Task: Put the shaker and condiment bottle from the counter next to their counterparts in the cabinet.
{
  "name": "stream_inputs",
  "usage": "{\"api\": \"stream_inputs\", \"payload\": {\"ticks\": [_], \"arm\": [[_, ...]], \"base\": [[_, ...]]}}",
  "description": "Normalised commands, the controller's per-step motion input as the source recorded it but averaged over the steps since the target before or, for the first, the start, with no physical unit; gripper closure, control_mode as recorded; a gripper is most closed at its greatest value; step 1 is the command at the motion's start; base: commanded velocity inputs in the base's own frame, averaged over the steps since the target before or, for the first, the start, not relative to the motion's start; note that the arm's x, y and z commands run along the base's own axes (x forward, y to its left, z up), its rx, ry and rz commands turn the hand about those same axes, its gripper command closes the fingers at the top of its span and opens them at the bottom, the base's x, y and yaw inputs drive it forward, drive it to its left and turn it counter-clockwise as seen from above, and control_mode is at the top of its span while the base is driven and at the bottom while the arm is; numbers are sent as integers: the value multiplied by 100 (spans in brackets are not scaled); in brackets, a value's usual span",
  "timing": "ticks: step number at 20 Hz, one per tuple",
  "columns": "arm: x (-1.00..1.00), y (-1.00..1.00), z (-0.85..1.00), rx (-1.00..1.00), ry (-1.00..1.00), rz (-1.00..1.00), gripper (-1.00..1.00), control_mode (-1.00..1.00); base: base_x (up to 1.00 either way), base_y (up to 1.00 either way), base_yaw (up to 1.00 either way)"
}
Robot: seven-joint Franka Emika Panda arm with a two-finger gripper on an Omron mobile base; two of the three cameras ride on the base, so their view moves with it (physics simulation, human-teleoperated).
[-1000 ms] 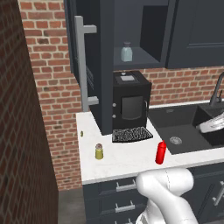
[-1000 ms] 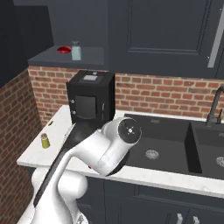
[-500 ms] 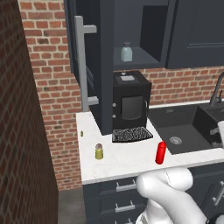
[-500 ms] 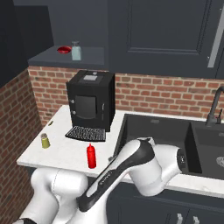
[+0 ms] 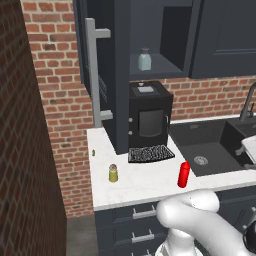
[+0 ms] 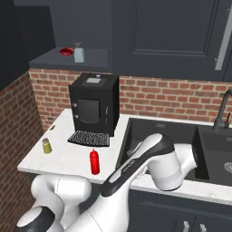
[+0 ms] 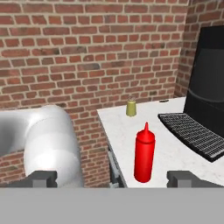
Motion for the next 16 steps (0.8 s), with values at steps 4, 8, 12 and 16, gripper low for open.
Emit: {"api": "stream_inputs", "payload": {"ticks": [4, 8, 12, 16], "arm": [[0, 64, -13, 0, -5, -23, -100, -100], [0, 78, -19, 0, -16, -26, -100, -100], [0, 70, -11, -1, -12, -24, -100, -100], [7, 4, -1, -2, 0, -4, -100, -100]], "base": [[0, 0, 0], [0, 0, 0], [0, 0, 0], [0, 0, 0]]}}
